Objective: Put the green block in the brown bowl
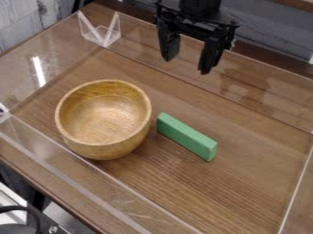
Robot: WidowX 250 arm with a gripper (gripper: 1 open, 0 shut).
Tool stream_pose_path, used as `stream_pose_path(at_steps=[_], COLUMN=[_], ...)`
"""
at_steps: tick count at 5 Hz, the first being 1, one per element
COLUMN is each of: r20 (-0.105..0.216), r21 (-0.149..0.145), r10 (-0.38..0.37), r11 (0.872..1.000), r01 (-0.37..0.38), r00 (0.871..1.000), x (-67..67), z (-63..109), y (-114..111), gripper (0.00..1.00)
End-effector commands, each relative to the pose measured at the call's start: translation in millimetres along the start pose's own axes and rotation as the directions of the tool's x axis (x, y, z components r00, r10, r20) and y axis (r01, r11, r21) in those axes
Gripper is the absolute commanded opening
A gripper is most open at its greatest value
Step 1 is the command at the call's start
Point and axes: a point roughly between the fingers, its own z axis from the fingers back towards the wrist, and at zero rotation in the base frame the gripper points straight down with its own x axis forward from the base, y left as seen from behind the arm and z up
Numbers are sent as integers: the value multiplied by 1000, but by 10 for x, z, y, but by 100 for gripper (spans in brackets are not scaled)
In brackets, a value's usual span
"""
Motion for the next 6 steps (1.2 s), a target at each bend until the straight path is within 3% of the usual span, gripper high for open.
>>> stream_pose_path(at_steps=[1, 2, 3, 5, 6], r20=[2, 2, 19, 14, 10], r21=[-28, -69, -120, -171, -180], r10=[94, 257, 448, 683, 738], r11=[995, 964, 888, 721, 665], r01=[-94, -257, -443, -671, -725], r00=[996, 966, 894, 730, 675], x=[-15, -95, -124, -129, -122], z=[-122, -355, -497, -730, -816], y=[-14, -30, -80, -160, -179], gripper=[100, 100, 100, 100, 100])
